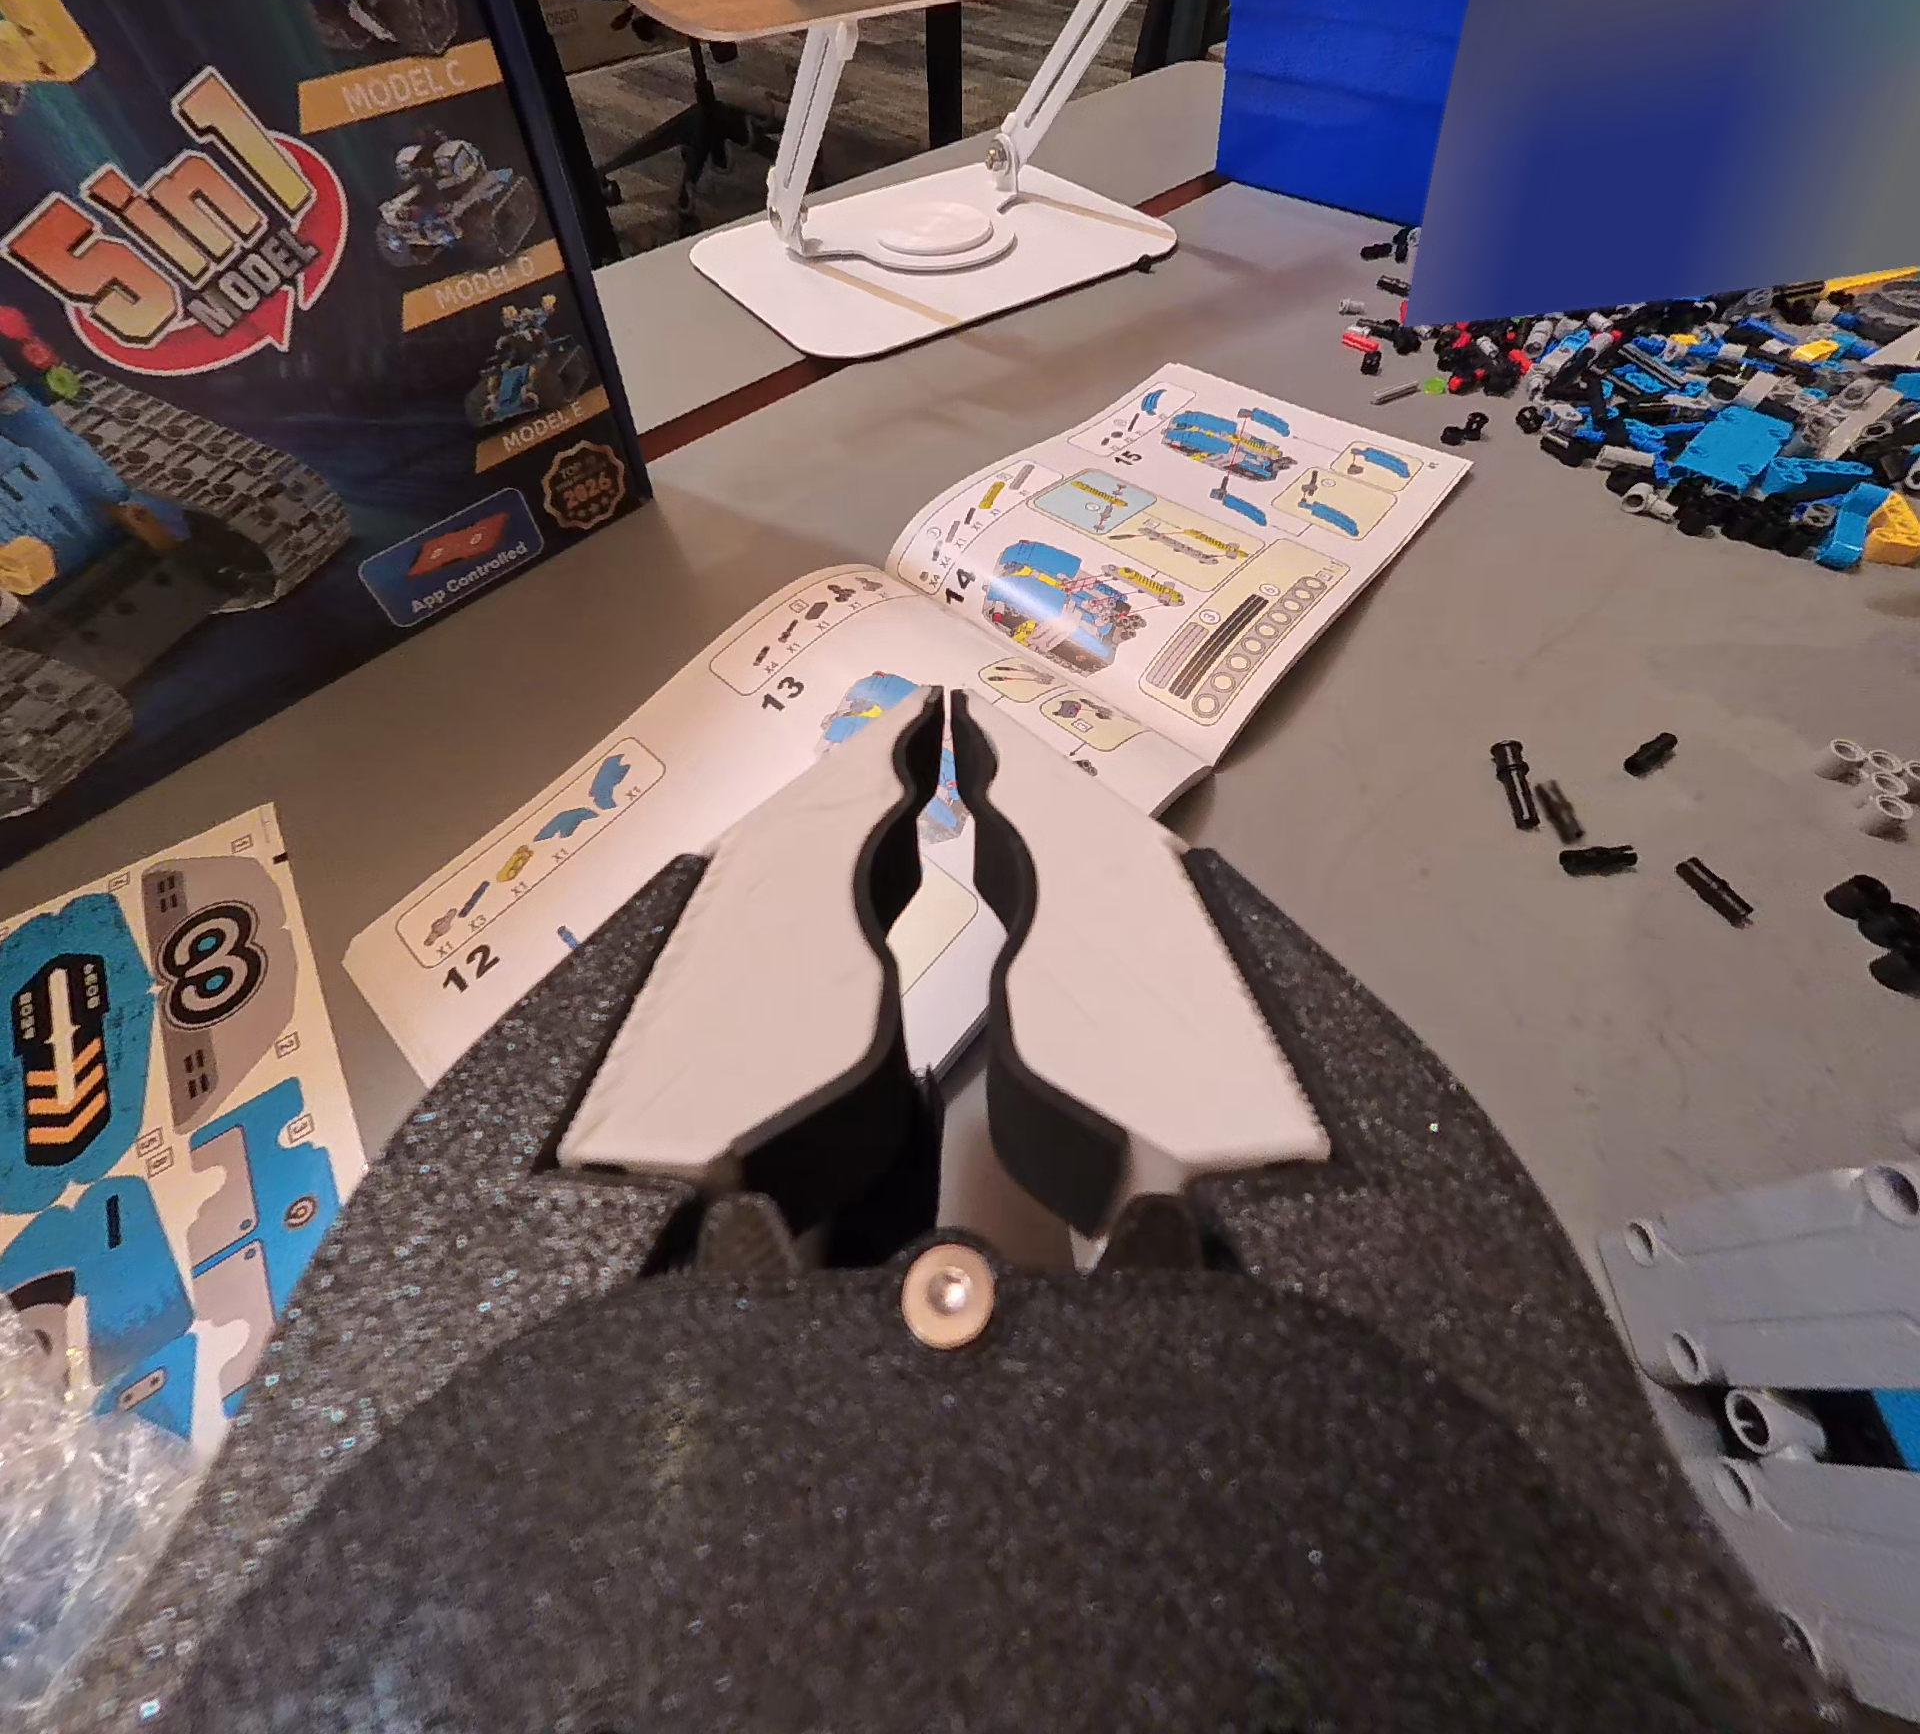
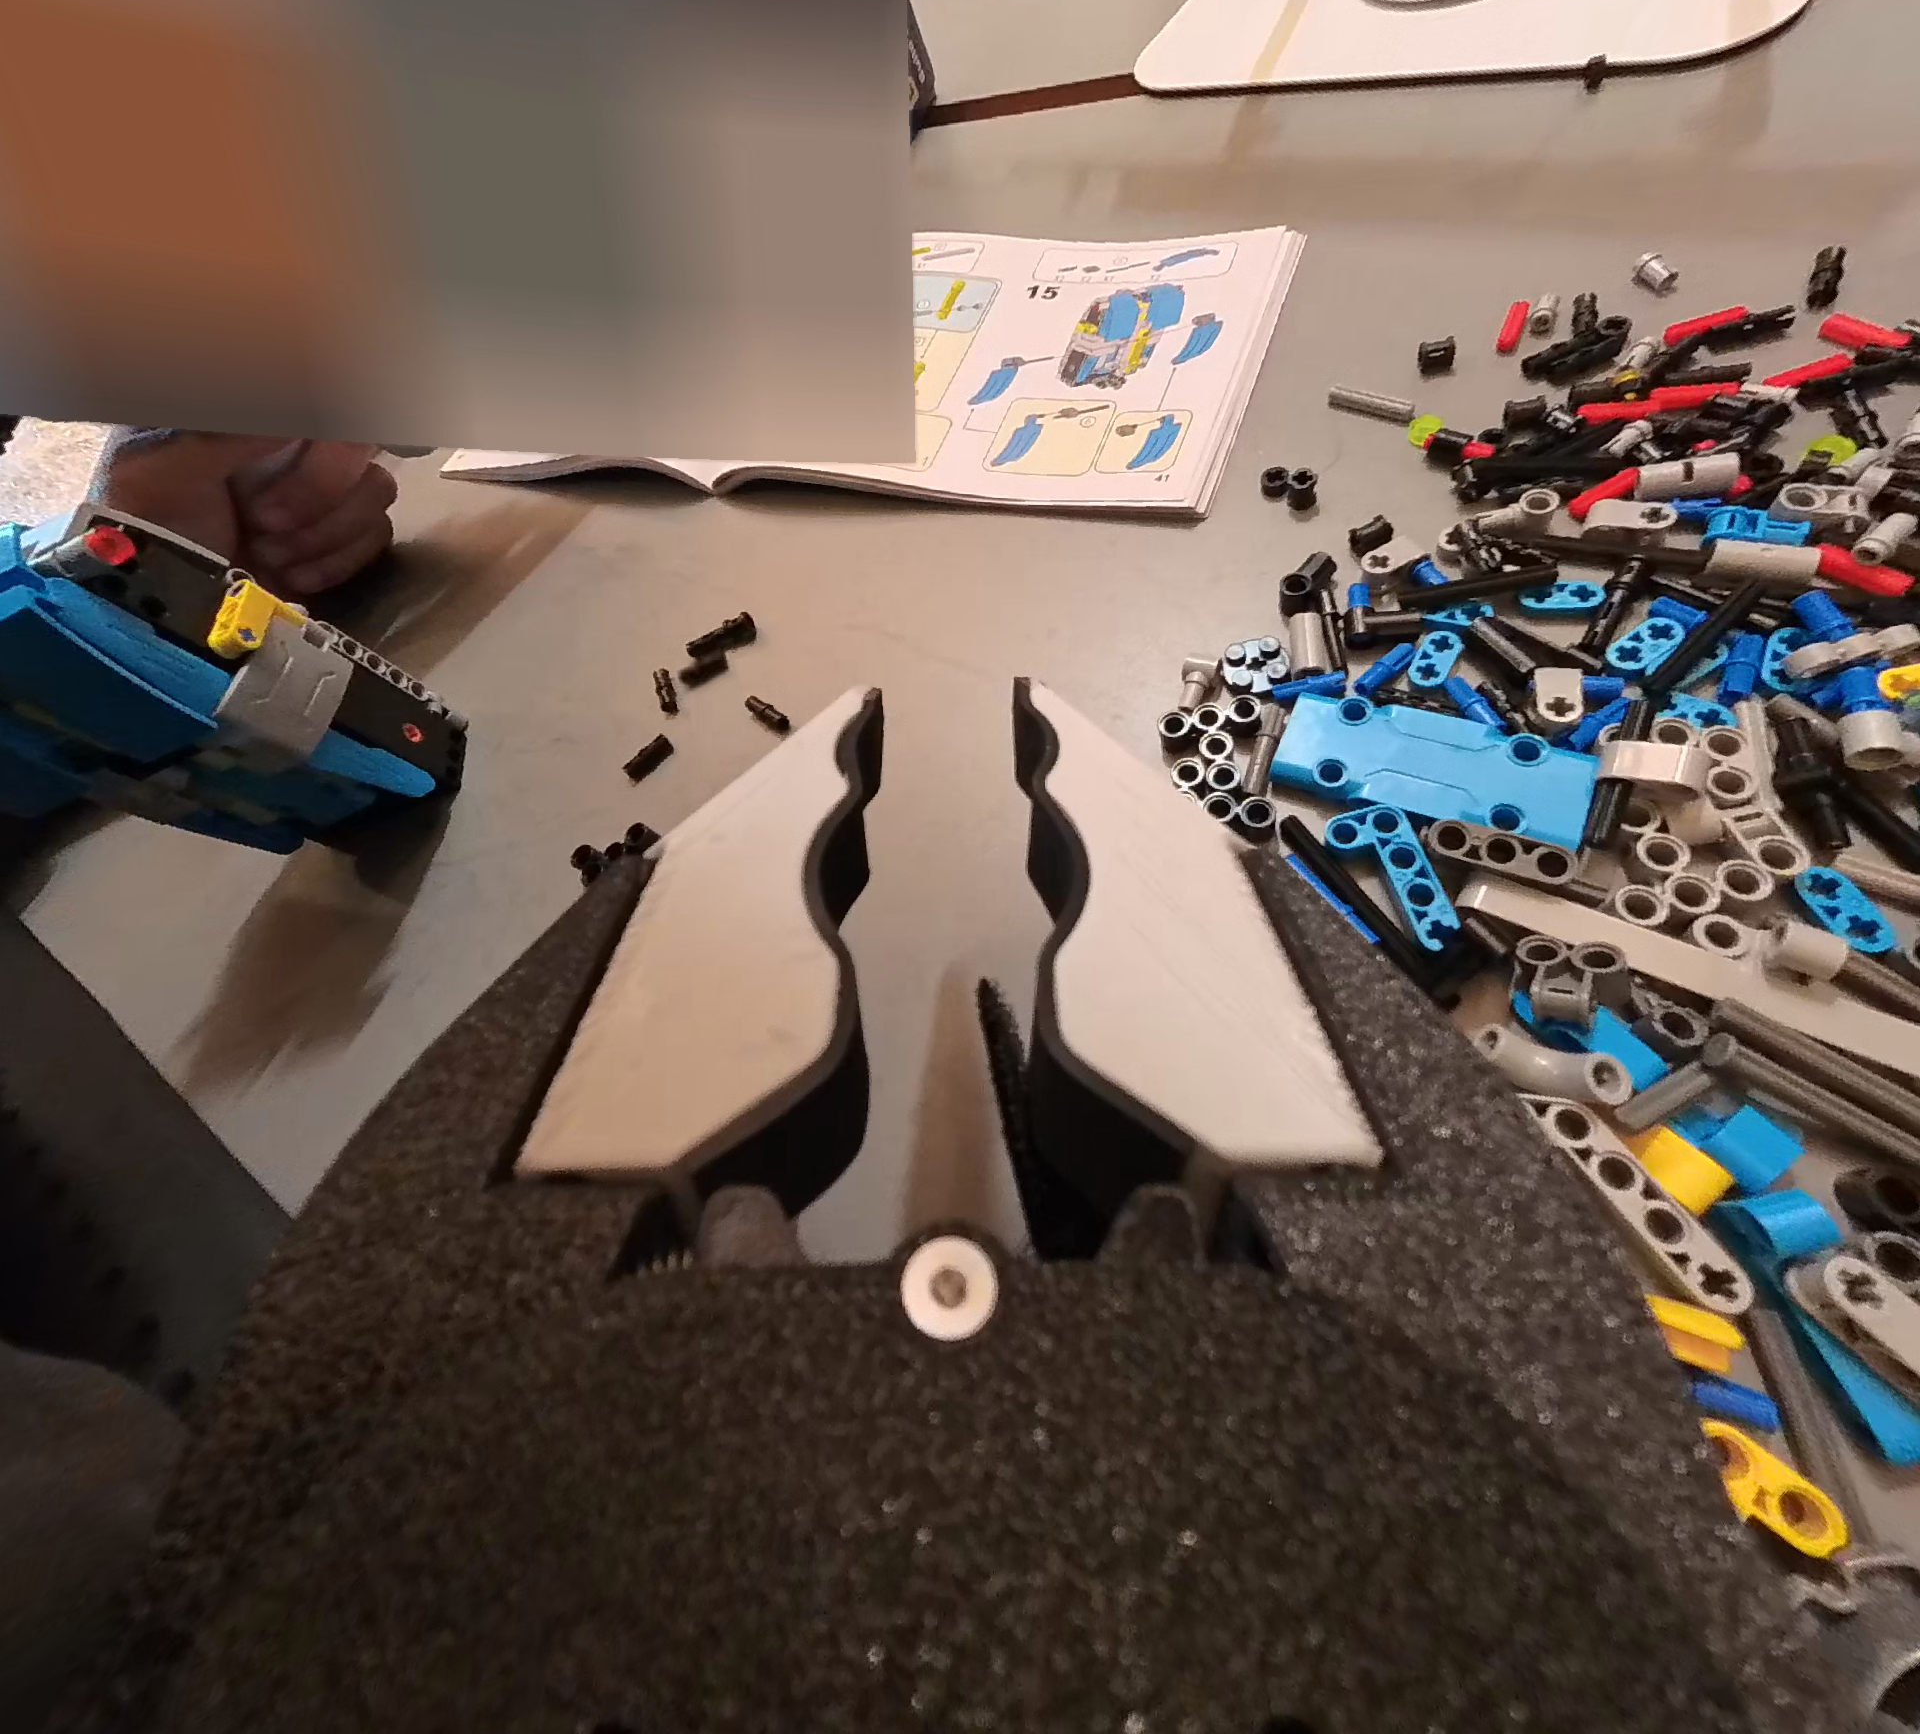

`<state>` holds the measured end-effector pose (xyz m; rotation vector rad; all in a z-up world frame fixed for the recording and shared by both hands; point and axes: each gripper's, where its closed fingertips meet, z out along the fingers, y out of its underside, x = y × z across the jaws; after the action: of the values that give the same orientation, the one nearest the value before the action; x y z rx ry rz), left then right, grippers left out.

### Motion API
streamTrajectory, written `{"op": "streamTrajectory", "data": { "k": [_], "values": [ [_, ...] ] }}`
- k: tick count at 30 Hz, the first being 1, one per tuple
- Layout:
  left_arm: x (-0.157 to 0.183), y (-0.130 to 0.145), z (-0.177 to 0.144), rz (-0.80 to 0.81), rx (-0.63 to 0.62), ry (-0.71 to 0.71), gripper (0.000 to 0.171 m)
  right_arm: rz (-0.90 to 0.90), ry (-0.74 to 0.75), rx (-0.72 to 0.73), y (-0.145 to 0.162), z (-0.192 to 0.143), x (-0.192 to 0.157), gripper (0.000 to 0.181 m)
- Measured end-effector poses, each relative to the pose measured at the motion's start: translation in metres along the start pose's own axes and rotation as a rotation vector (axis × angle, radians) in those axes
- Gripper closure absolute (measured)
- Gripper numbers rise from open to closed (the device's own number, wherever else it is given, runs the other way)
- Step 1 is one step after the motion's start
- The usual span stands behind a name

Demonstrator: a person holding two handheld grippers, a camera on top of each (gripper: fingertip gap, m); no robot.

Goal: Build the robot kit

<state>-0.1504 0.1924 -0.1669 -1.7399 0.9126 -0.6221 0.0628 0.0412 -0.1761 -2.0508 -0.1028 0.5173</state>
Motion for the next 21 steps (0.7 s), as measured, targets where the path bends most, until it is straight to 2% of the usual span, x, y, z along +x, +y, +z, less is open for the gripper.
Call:
{"op": "streamTrajectory", "data": {
  "k": [21],
  "values": [
    [-0.0002, 0.0002, 0.0003, 0.0, -0.003, 0.001, 0.171, 0.003, -0.001, -0.005, 0.0009, 0.0009, 0.0002, 0.157]
  ]
}}
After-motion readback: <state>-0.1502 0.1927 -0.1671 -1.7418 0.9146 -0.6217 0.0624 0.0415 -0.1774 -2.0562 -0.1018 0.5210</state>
